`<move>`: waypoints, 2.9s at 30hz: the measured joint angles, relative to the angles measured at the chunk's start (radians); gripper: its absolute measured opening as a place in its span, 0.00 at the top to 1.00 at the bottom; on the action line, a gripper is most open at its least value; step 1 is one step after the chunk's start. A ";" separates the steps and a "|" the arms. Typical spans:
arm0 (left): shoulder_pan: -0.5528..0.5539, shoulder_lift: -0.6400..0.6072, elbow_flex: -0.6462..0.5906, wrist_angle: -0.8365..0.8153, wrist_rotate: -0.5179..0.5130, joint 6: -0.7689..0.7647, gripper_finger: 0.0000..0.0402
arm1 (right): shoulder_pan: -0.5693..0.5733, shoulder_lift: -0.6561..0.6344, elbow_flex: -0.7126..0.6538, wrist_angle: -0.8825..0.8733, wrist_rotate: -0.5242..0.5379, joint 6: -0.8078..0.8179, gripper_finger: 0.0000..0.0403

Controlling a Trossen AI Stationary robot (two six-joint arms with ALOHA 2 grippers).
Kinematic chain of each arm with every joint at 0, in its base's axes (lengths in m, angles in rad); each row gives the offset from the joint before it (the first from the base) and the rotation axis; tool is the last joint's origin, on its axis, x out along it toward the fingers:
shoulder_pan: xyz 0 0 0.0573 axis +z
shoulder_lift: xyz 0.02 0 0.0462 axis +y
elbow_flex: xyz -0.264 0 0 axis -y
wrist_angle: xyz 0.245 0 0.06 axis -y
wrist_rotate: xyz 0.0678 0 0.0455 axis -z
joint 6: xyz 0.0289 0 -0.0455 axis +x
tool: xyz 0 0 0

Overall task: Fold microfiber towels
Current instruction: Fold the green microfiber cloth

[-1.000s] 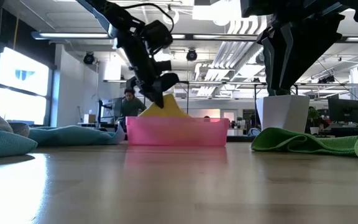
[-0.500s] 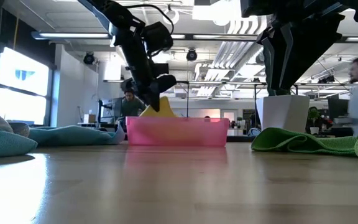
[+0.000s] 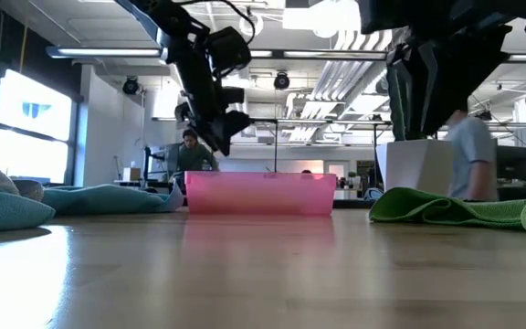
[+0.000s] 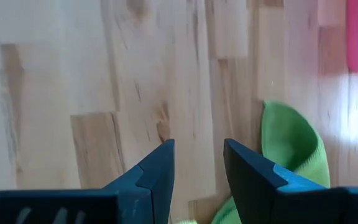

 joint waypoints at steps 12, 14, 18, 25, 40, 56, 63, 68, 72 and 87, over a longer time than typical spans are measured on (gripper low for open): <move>-0.225 -0.041 0.000 0.013 0.565 -0.048 0.55 | -0.002 0.000 0.000 -0.311 0.059 0.417 0.67; -0.298 -0.039 0.000 0.011 0.565 -0.039 0.55 | -0.002 0.000 0.000 -0.321 0.076 0.438 0.67; -0.447 -0.039 0.000 0.004 0.565 -0.044 0.55 | -0.032 0.000 0.000 -0.320 0.091 0.440 0.65; -0.682 -0.038 0.000 -0.176 0.421 -0.133 0.55 | -0.094 0.000 0.000 -0.320 0.143 0.377 0.52; -0.964 -0.038 0.000 -0.341 0.205 -0.459 0.55 | -0.282 -0.005 -0.263 0.066 0.158 0.238 0.48; -0.974 -0.037 0.000 -0.336 0.069 -0.513 0.55 | -0.328 -0.006 -0.372 0.220 0.123 0.222 0.83; -0.974 -0.037 0.000 -0.333 -0.018 -0.476 0.55 | -0.292 -0.016 -0.357 0.245 0.022 0.228 0.95; -0.974 -0.037 0.000 -0.303 -0.062 -0.433 0.55 | -0.221 -0.019 -0.255 0.301 -0.022 0.207 0.99; -0.974 -0.037 0.000 -0.224 -0.125 -0.423 0.55 | -0.172 -0.019 -0.162 0.383 -0.007 0.158 0.99; -0.935 -0.010 0.000 0.154 -0.341 -0.172 0.55 | -0.153 -0.019 -0.064 0.547 0.130 0.036 1.00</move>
